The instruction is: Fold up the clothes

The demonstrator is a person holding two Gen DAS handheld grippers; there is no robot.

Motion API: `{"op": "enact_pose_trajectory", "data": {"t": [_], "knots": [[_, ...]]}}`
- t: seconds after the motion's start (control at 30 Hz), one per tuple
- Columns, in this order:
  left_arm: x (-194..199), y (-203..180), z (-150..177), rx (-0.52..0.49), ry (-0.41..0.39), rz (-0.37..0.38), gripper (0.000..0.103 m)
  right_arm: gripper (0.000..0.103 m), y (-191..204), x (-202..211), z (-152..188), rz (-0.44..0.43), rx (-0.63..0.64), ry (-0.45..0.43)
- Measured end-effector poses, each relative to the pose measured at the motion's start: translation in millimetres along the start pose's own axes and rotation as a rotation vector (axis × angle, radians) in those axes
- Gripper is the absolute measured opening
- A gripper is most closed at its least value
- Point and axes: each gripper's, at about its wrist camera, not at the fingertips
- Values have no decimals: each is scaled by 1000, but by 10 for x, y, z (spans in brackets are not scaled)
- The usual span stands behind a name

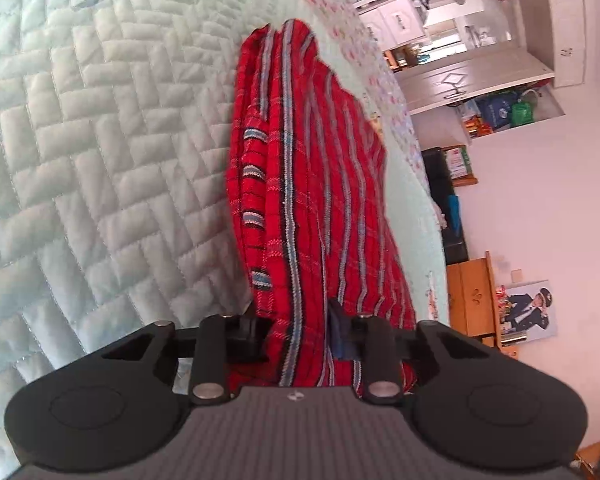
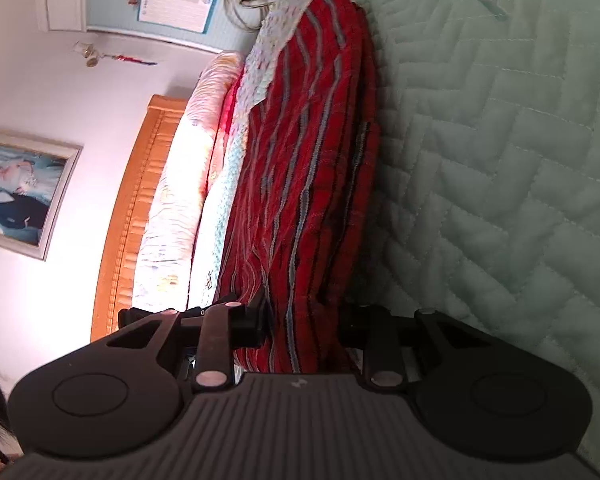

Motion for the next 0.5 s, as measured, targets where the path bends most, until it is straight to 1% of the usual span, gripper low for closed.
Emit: {"op": "enact_pose_trajectory", "data": {"t": [0.1, 0.2, 0.27, 0.4, 0.5], "knots": [[81, -41, 75, -21, 6, 9, 31, 27, 155, 56, 19, -10, 42, 29], [196, -100, 243, -33, 11, 24, 31, 27, 268, 216, 133, -17, 68, 54], [272, -149, 422, -45, 22, 29, 31, 27, 310, 364, 256, -16, 67, 62], [441, -255, 821, -97, 60, 19, 31, 27, 332, 747, 580, 0, 50, 66], [605, -299, 1180, -125, 85, 20, 31, 27, 336, 1042, 935, 8, 40, 52]]}}
Point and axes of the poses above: each gripper's, at about its wrist camera, not at the fingertips, and x roughly against the way its jaws point, y to its left, z to its underside, and after that the axes turned 5 degrees about -y, right-handed
